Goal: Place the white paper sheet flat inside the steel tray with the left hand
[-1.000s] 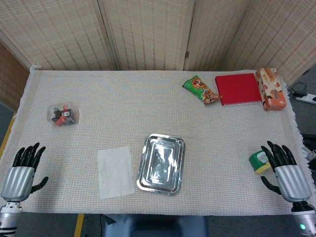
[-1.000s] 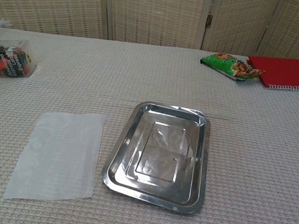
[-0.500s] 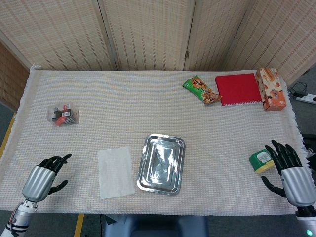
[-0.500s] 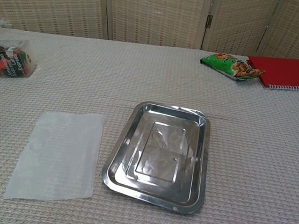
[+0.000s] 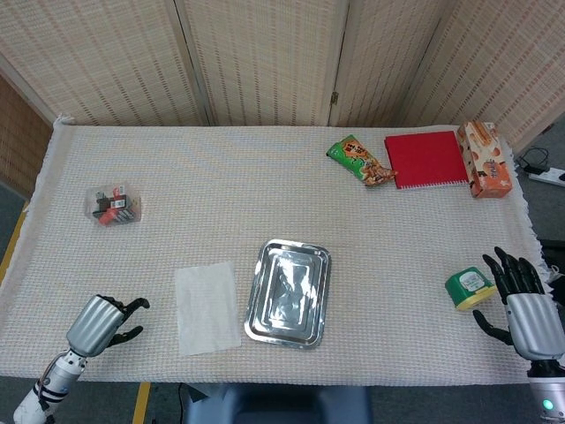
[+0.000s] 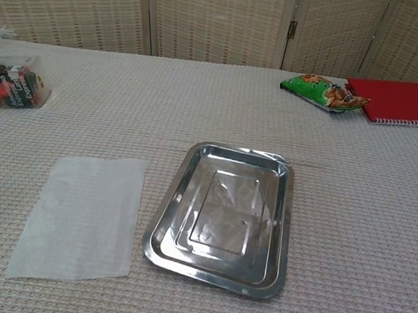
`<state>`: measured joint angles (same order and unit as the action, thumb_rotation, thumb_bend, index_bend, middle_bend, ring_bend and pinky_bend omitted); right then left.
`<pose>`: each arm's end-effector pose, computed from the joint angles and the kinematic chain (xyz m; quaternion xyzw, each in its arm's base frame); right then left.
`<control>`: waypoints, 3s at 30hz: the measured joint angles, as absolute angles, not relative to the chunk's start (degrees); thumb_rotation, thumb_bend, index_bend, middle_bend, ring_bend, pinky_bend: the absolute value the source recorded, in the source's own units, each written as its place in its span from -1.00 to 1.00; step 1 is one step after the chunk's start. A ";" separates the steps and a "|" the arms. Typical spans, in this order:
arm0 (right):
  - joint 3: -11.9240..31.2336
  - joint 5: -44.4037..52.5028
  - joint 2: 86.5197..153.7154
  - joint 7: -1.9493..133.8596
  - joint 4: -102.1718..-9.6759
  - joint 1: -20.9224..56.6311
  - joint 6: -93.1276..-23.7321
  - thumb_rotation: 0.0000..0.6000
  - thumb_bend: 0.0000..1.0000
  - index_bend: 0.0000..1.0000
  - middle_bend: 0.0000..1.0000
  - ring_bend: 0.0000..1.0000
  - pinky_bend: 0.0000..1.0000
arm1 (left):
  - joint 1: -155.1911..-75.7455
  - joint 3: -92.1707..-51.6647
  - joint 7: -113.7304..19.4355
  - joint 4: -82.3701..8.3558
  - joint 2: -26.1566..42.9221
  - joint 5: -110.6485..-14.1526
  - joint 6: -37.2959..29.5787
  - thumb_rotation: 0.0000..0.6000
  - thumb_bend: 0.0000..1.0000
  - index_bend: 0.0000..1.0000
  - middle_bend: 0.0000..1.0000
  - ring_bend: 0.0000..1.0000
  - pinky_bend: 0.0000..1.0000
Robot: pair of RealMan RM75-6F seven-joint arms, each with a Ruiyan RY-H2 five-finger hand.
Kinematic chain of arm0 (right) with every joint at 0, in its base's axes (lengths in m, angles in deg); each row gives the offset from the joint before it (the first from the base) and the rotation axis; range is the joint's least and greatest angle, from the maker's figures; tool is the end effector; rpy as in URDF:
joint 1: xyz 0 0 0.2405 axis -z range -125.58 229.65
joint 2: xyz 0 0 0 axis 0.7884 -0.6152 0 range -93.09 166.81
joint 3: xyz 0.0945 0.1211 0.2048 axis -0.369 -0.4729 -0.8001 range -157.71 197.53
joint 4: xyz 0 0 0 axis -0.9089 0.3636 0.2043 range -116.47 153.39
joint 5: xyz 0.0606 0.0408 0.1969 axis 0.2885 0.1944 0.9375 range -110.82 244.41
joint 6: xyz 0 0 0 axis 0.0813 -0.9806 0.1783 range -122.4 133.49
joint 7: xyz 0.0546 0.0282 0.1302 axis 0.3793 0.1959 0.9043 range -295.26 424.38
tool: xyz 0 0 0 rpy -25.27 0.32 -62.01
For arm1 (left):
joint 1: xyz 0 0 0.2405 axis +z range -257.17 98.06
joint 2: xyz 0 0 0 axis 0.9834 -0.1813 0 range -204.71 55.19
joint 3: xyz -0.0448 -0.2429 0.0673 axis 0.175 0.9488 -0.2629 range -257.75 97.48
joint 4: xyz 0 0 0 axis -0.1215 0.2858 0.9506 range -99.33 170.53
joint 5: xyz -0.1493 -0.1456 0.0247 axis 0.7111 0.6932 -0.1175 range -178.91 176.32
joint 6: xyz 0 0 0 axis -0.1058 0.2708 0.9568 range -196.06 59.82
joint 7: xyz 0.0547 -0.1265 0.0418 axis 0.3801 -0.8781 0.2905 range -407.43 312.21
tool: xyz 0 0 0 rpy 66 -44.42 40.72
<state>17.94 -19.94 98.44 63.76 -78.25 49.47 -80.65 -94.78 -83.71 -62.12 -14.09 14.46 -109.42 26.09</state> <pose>-0.3044 -0.1647 0.1658 0.5873 -0.4004 0.3867 0.5876 -0.3083 0.2135 0.0562 -0.7421 -0.2300 -0.4763 0.4117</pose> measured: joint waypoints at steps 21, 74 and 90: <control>18.06 -20.55 95.38 64.07 -82.17 50.63 -81.30 1.00 -0.34 -1.00 -1.00 -1.00 -1.00 | -99.36 -88.95 -61.82 3.28 23.31 -111.97 23.83 1.00 -0.50 -0.01 1.00 1.00 1.00; 15.22 -19.44 91.56 76.84 -80.73 51.03 -82.64 1.00 -0.34 -1.00 -1.00 -1.00 -1.00 | -104.36 -91.21 -86.74 24.50 39.37 -105.62 25.09 1.00 0.12 0.29 1.00 1.00 1.00; 16.26 -21.12 89.76 80.37 -81.53 51.09 -82.07 1.00 -0.34 -1.00 -1.00 -1.00 -1.00 | -108.18 -88.18 -85.59 20.49 35.75 -103.16 34.87 1.00 0.16 0.31 1.00 1.00 1.00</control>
